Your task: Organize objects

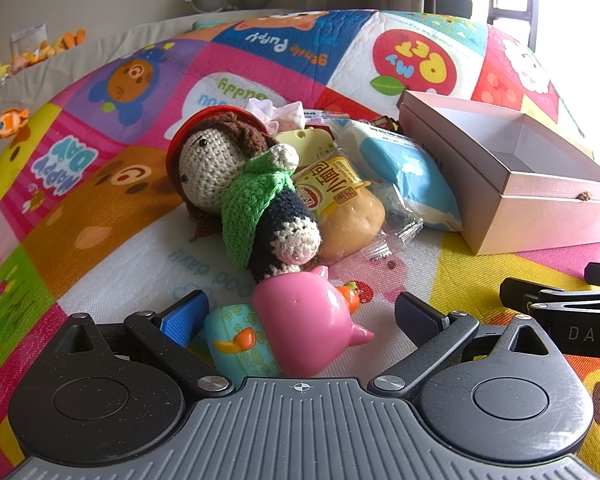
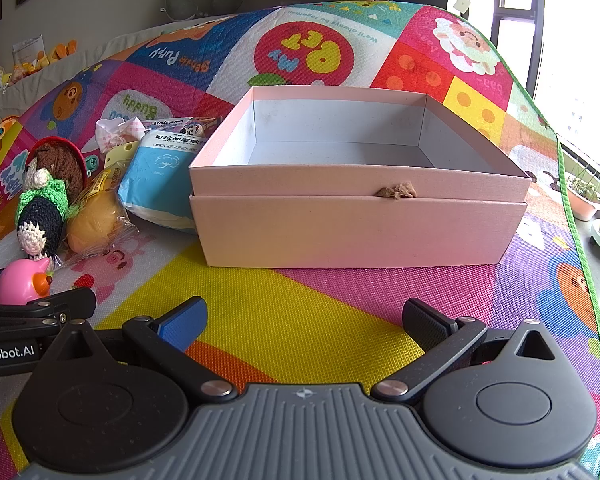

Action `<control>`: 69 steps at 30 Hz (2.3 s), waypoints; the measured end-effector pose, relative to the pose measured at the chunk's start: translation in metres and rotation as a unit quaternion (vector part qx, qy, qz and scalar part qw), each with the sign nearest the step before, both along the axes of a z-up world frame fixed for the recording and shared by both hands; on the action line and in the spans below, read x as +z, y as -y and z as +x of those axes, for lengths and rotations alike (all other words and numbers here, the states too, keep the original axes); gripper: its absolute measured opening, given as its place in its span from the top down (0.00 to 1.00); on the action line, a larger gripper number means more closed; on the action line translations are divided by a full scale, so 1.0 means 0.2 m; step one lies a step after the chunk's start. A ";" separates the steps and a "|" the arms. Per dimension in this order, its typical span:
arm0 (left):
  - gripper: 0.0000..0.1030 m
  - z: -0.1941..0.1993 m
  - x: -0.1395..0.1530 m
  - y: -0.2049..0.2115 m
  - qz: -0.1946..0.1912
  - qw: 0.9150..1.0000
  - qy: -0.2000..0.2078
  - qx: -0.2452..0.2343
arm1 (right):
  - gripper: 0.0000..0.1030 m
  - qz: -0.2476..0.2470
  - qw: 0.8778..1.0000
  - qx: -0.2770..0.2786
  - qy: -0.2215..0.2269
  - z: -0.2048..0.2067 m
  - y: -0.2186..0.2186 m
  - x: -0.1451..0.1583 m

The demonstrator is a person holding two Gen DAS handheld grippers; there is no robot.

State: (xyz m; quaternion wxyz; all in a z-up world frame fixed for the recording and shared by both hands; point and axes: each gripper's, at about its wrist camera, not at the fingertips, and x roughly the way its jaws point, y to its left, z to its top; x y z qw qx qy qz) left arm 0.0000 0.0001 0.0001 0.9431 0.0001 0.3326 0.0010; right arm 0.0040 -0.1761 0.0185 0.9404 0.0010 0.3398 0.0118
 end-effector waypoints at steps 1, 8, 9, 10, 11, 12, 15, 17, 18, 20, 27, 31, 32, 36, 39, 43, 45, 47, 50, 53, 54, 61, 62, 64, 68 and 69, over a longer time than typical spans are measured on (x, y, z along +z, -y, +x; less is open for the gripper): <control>0.01 0.00 0.00 0.00 0.000 1.000 0.000 0.000 | 0.00 0.000 1.000 0.000 0.000 0.00 0.00 0.00; 0.01 0.00 0.00 0.00 0.000 1.000 0.000 0.000 | 0.00 0.000 1.000 0.000 0.000 0.00 0.00 0.00; 0.01 0.00 0.00 0.00 0.000 1.000 0.000 0.000 | 0.00 0.000 1.000 0.000 0.000 0.00 0.00 0.00; 0.01 0.00 0.00 0.00 0.000 1.000 0.000 0.000 | 0.00 0.000 1.000 0.000 0.000 0.00 0.00 0.00; 0.01 0.00 0.00 0.00 0.001 1.000 0.000 0.000 | 0.00 0.000 1.000 0.000 0.000 0.00 0.00 0.00; 0.01 0.00 0.00 0.00 0.002 1.000 0.000 0.000 | 0.00 0.000 1.000 0.000 0.000 0.00 0.00 0.00; 0.01 0.00 0.00 0.00 0.003 1.000 0.000 0.000 | 0.00 0.000 1.000 0.000 0.000 0.00 0.00 0.00; 0.01 0.00 0.00 0.00 0.005 1.000 0.000 0.000 | 0.00 0.000 1.000 0.000 0.000 0.00 0.00 0.00; 0.01 0.00 0.01 0.00 0.004 1.000 0.000 0.000 | 0.00 0.000 1.000 0.000 0.000 0.00 0.00 0.00; 0.01 0.00 0.01 0.00 0.003 1.000 0.000 0.000 | 0.00 0.000 1.000 0.000 0.000 0.00 0.00 0.00; 0.01 0.00 0.01 0.01 0.004 1.000 0.000 0.000 | 0.00 0.000 1.000 0.000 0.000 0.00 0.00 0.00; 0.01 0.00 0.02 0.01 0.003 1.000 -0.003 0.003 | 0.00 0.000 1.000 0.000 0.000 0.00 0.00 0.00; 0.01 0.01 0.02 0.01 0.003 1.000 -0.003 0.003 | 0.00 0.000 1.000 0.000 0.000 0.00 0.00 0.00; 0.01 0.01 0.03 0.01 0.003 1.000 -0.003 0.003 | 0.00 0.000 1.000 0.000 0.000 0.00 0.00 0.01; 0.01 0.01 0.04 0.01 0.004 1.000 -0.003 0.003 | 0.00 0.000 1.000 0.000 0.000 0.00 0.00 0.01; 0.01 0.00 0.03 0.02 0.007 1.000 -0.003 0.003 | 0.00 0.000 1.000 0.000 0.000 0.00 0.00 0.01; 0.01 0.00 0.03 0.01 0.002 1.000 -0.003 0.002 | 0.00 0.000 1.000 0.000 0.000 0.00 0.00 0.01; 0.02 0.01 0.04 0.00 -0.003 1.000 -0.003 0.001 | 0.00 -0.001 1.000 0.000 0.000 0.00 0.00 0.01; 0.02 -0.01 0.05 -0.04 -0.022 1.000 -0.001 -0.013 | 0.00 -0.001 1.000 0.000 0.000 0.00 0.00 0.01; 0.02 -0.08 0.08 -0.11 -0.046 0.998 -0.013 -0.028 | 0.00 0.001 1.000 0.000 0.000 0.01 0.00 0.01; 0.02 -0.10 0.11 -0.14 -0.066 0.997 -0.015 -0.027 | 0.00 0.000 1.000 0.000 0.000 0.00 0.00 0.01; 0.02 0.14 0.29 -0.39 -0.185 0.983 0.005 0.013 | 0.00 0.002 1.000 0.000 -0.001 0.00 0.00 0.01; 0.02 0.21 0.28 -0.39 -0.184 0.983 -0.007 0.023 | 0.00 0.001 1.000 0.003 -0.002 0.00 0.00 0.01; 0.03 0.36 0.23 -0.40 -0.187 0.981 -0.042 0.042 | 0.00 0.004 1.000 0.014 -0.011 0.00 0.02 0.01; 0.15 0.54 0.15 -0.41 -0.195 0.978 -0.052 0.058 | 0.00 0.001 0.999 0.038 -0.025 0.00 0.03 0.02; 0.28 0.56 0.14 -0.40 -0.180 0.981 -0.048 0.063 | 0.00 0.000 0.999 0.044 -0.029 0.01 0.03 0.02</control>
